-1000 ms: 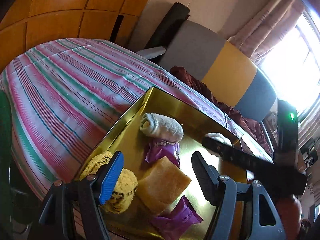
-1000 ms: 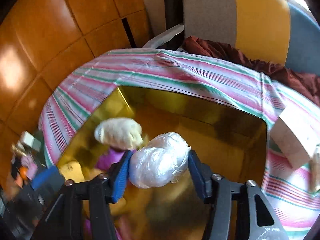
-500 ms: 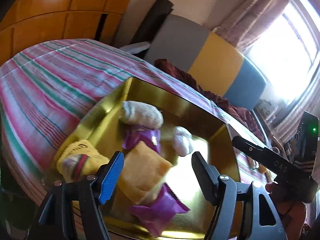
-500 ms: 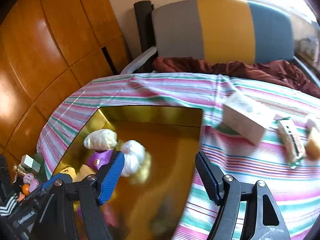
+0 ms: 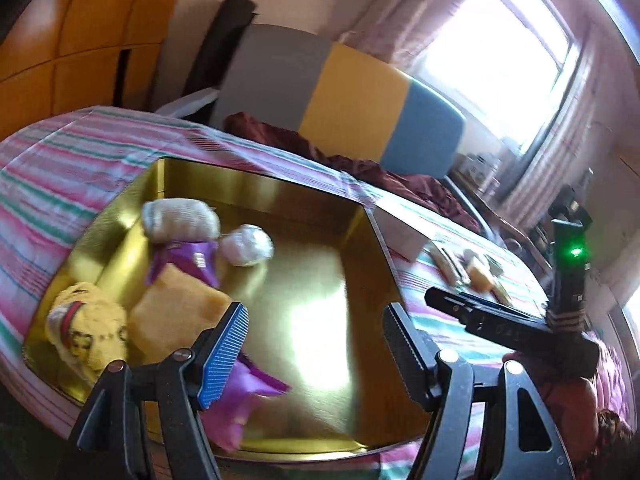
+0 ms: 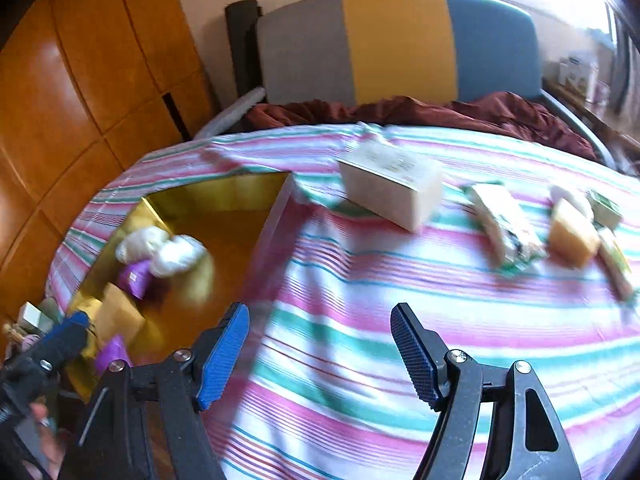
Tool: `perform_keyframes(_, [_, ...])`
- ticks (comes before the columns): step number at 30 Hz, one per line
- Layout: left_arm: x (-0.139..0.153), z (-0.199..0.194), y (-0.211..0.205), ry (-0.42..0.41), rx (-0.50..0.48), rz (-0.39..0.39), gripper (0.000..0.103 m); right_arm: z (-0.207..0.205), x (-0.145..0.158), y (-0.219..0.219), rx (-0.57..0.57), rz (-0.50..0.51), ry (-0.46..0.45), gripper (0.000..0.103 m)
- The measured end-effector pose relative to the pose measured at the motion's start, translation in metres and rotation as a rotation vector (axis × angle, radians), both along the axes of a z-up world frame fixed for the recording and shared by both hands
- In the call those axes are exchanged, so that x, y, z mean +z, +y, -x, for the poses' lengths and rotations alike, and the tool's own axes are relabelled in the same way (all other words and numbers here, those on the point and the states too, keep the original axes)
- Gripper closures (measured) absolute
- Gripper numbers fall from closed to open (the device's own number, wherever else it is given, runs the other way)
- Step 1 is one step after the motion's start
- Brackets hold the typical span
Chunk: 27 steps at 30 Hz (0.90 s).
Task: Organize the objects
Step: 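Move both tools back to the items on the bedspread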
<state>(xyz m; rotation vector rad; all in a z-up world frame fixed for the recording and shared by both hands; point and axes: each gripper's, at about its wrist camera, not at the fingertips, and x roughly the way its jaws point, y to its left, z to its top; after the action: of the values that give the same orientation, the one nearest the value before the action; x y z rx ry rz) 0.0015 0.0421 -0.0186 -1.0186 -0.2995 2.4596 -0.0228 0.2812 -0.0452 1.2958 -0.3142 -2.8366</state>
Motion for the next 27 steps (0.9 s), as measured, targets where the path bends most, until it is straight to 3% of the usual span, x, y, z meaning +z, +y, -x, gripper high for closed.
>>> perform_keyframes(14, [0.006,-0.034,0.083,-0.007,-0.262,0.041,0.031,-0.062,-0.027,0.115,-0.214,-0.071,-0.055,0.029])
perform_keyframes(20, [0.006,-0.048,0.127,-0.024,-0.378,0.080,0.031,-0.082,-0.031,0.174,-0.371,-0.117,-0.040,0.029])
perform_keyframes(27, [0.000,-0.062,0.162,-0.047,-0.441,0.128,0.031,-0.077,-0.022,0.248,-0.461,-0.183,-0.007,0.029])
